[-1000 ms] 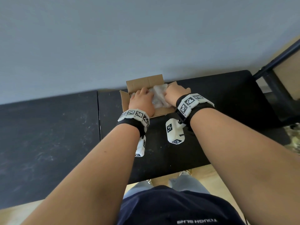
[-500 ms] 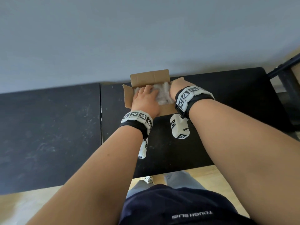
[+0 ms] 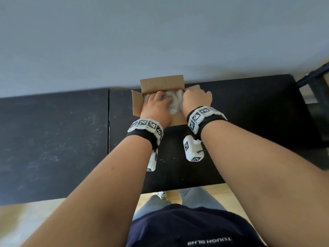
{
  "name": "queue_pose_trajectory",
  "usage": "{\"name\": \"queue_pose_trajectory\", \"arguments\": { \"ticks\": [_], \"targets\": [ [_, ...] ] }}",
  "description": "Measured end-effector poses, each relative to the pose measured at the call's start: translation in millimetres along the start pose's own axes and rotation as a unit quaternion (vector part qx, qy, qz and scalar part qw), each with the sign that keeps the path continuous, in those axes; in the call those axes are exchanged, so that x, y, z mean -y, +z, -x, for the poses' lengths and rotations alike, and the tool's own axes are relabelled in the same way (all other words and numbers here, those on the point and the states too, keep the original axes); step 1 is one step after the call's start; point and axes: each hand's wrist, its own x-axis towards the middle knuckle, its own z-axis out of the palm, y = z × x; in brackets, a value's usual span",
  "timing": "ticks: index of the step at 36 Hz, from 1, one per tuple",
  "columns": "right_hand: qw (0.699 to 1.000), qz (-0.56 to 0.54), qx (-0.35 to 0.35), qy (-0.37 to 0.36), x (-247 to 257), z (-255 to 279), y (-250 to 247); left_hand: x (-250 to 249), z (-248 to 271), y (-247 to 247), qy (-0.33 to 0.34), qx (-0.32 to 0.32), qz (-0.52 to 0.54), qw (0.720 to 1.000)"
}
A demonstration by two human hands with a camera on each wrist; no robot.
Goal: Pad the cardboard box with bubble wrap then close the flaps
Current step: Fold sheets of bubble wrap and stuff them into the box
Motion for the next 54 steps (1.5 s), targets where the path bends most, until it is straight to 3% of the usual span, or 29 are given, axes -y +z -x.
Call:
{"name": "queue_pose_trajectory", "arguments": {
  "ticks": [10, 13, 16, 21, 25, 30, 44, 54],
  "targets": [
    [0.988, -0.108, -0.082, -0.076, -14, 15, 3, -2, 1, -2, 0.018, 0.019, -0.063, 0.998],
    [0.981, -0.1, -0.121, -0.117, -14, 18, -3, -1, 2, 0, 0.02, 0.011, -0.062, 0.998],
    [0.983, -0.049, -0.103, -0.143, -13, 18, -7, 1, 2, 0, 0.026, 0.003, -0.063, 0.998],
    [0.996, -0.014, -0.061, -0.066, -10, 9, -1, 3, 0, 0, 0.024, 0.004, -0.054, 0.998],
    [0.998, -0.053, -0.011, -0.009, -13, -3, -1, 3, 0, 2, 0.022, 0.002, -0.039, 0.999],
    [0.999, -0.031, 0.01, 0.015, -10, -16, -5, 2, -2, 1, 0.015, -0.005, -0.023, 1.0],
    [1.0, -0.005, 0.014, -0.008, -3, -28, 9, 3, 0, 5, 0.001, -0.018, 0.009, 1.0],
    [0.998, -0.038, -0.038, -0.042, -9, -6, 15, 2, -1, 0, 0.002, -0.01, -0.008, 1.0]
  ]
}}
